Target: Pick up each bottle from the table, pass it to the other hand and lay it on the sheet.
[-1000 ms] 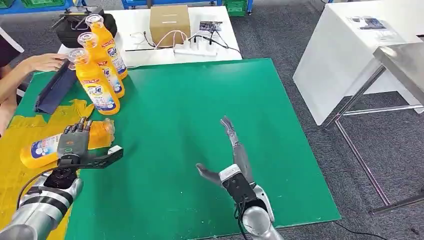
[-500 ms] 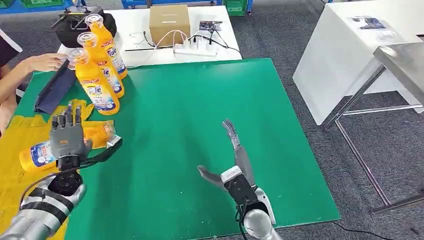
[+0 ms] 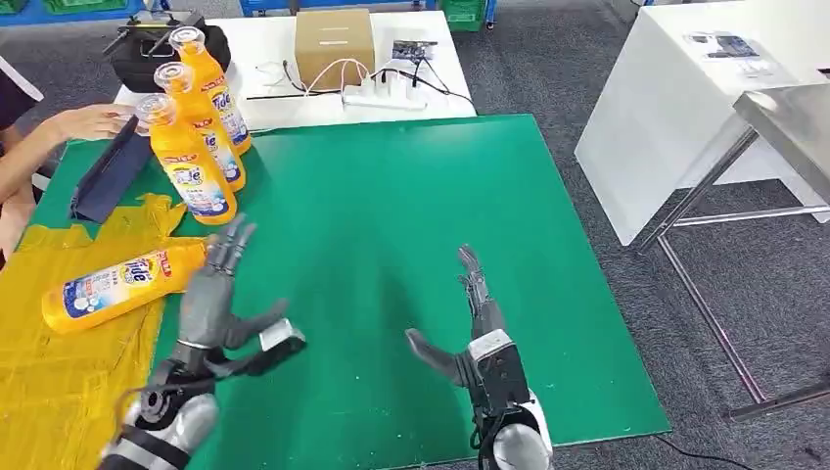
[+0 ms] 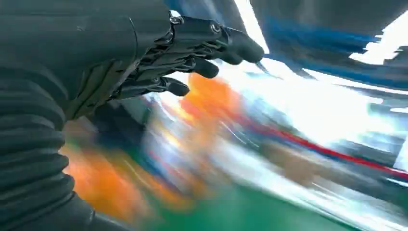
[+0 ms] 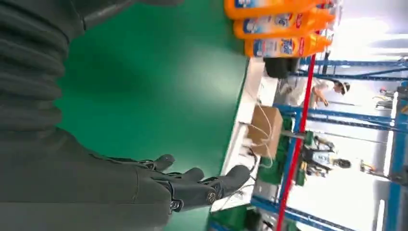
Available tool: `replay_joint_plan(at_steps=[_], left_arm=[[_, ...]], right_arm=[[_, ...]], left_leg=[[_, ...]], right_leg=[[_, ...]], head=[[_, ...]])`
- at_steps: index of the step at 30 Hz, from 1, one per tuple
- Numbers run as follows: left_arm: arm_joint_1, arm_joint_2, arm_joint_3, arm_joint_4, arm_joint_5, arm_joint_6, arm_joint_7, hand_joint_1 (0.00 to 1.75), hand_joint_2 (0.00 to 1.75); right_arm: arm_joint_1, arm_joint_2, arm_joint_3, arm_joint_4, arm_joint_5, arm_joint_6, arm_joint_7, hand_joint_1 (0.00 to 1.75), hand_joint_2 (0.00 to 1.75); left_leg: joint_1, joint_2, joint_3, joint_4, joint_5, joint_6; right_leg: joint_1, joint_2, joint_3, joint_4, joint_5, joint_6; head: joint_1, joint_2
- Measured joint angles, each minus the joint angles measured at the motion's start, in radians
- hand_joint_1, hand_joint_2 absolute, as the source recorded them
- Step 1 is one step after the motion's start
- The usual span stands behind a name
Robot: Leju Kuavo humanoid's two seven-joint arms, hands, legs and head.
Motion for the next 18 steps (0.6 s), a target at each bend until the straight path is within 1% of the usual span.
replay_joint_plan(at_steps=[1,5,8,13,16,17,18], left_arm=[[0.040,-0.031,0.007,-0.043,0.071,-0.059,-0.044,0.00,1.75],[0.147,-0.098,0.017,-0.124,0.233,-0.193,-0.096,0.00,1.75],[0.206,-0.145,0.030,-0.145,0.496,-0.407,-0.106,0.00,1.75],[0.248,-0.194,0.077,-0.139,0.668,-0.515,-0.106,0.00,1.75],[0.270,-0.208,0.106,-0.136,0.711,-0.546,-0.110,0.00,1.75],[0.275,-0.212,0.114,-0.136,0.713,-0.549,-0.111,0.00,1.75],[0.279,-0.214,0.119,-0.136,0.719,-0.554,-0.111,0.00,1.75]], right_arm=[[0.007,0.003,-0.004,-0.004,-0.009,0.001,-0.003,0.00,1.75],[0.026,0.005,-0.017,-0.016,-0.016,-0.015,-0.004,0.00,1.75],[0.029,0.006,-0.024,-0.018,-0.011,-0.031,-0.004,0.00,1.75],[0.039,0.007,-0.030,-0.024,0.019,-0.070,0.009,0.00,1.75],[0.047,0.003,-0.040,-0.037,0.019,-0.073,0.022,0.00,1.75],[0.051,0.002,-0.043,-0.040,0.019,-0.072,0.024,0.00,0.00],[0.054,0.001,-0.047,-0.044,0.018,-0.071,0.026,0.00,0.00]], left_leg=[[0.000,0.001,0.000,0.000,-0.001,0.000],[0.000,0.000,0.001,0.000,-0.002,0.000],[0.000,0.000,0.001,0.000,-0.002,0.000],[0.001,0.000,0.002,0.000,-0.002,0.000],[0.001,0.000,0.002,0.000,-0.002,0.000],[0.001,0.000,0.002,0.000,-0.002,0.000],[0.001,0.000,0.002,0.000,-0.002,0.000]], right_leg=[[0.000,0.002,0.000,0.000,0.000,0.000],[0.000,0.002,0.000,-0.001,-0.001,0.001],[0.001,0.002,0.001,0.000,-0.002,0.002],[0.001,0.002,0.001,0.000,-0.002,0.002],[0.001,0.002,0.001,0.000,-0.002,0.002],[0.001,0.002,0.001,0.000,-0.002,0.002],[0.001,0.002,0.001,0.000,-0.002,0.002]], head=[[0.000,0.000],[0.000,0.000],[0.000,0.000],[-0.001,0.000],[-0.001,0.000],[0.000,0.000],[0.000,0.000]])
